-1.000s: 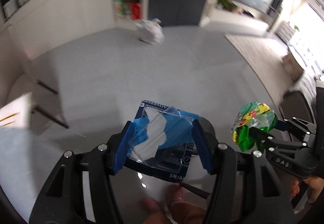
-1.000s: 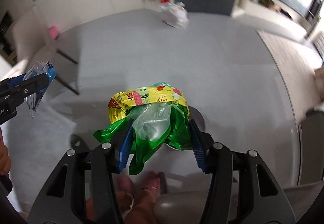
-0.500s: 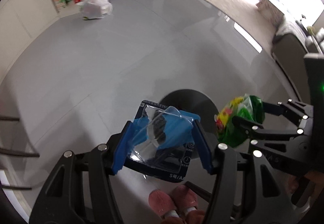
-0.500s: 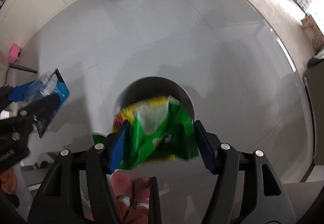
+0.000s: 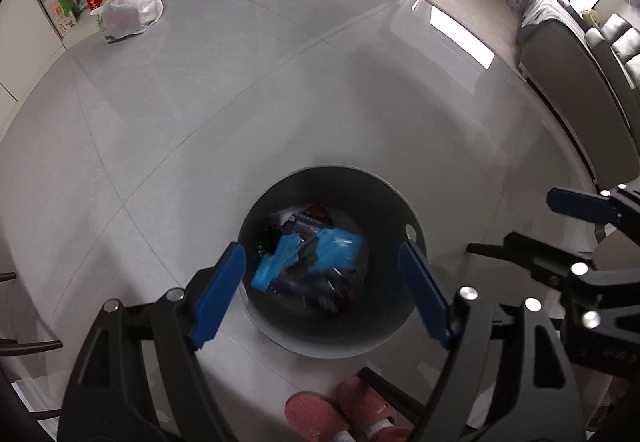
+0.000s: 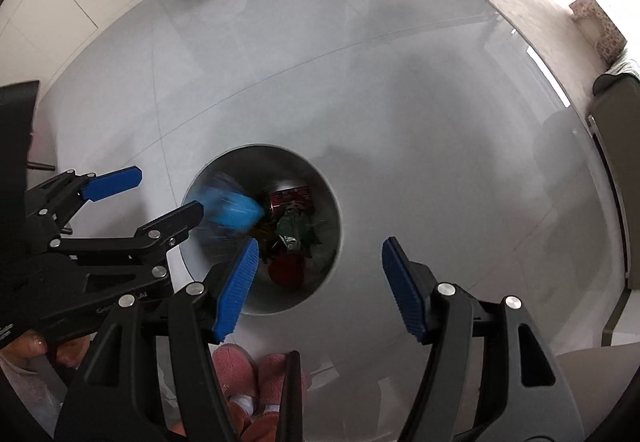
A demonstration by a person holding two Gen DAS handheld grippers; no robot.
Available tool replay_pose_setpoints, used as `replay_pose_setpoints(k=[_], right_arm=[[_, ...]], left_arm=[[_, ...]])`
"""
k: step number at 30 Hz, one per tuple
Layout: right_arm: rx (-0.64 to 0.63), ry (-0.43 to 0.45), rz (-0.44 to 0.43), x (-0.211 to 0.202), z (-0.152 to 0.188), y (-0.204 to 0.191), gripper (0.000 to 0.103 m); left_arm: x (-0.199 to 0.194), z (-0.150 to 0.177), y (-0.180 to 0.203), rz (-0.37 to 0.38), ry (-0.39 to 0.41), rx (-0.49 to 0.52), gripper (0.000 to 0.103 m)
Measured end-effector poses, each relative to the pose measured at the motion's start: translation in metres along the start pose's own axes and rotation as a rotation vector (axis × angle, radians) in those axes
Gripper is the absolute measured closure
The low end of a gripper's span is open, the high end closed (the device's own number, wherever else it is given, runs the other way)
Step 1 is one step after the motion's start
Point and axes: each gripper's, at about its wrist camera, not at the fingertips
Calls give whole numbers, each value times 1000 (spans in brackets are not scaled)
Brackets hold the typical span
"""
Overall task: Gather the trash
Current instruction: 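Open both tools over the bin to drop the packaging and bag, then move both open tools back toward the table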
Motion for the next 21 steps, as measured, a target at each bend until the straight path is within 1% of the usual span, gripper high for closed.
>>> replay_pose_setpoints(k=[4, 8, 9, 11, 16, 19, 21], right_arm=[[-1, 6, 1, -18, -6, 3, 41], [-30, 26, -16, -50, -14, -6, 41], [-46, 33, -26, -62, -18, -12, 41], [-85, 48, -45, -85, -23, -24, 41], [-241, 117, -106, -169, -35, -77, 41], [-331, 157, -161, -217, -38, -109, 41], [-404, 191, -205, -252, -40, -132, 41]], left_arm=[[-19, -4, 1, -5, -3, -3, 24], [-56, -8, 0, -20, 14, -26, 24], [-76, -8, -1, -27, 24, -43, 24], [-103, -9, -3, -45, 44, -71, 24], [-199, 4, -16, -130, 111, -182, 24], [-266, 22, -31, -186, 162, -272, 24], [-315, 40, -44, -229, 203, -349, 24]])
Point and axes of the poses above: each gripper's, at about its wrist camera, not at the fingertips, and x roughly the way its jaws point, y to its right, z to its underside, and after that the axes turned 5 degrees about z, right-handed
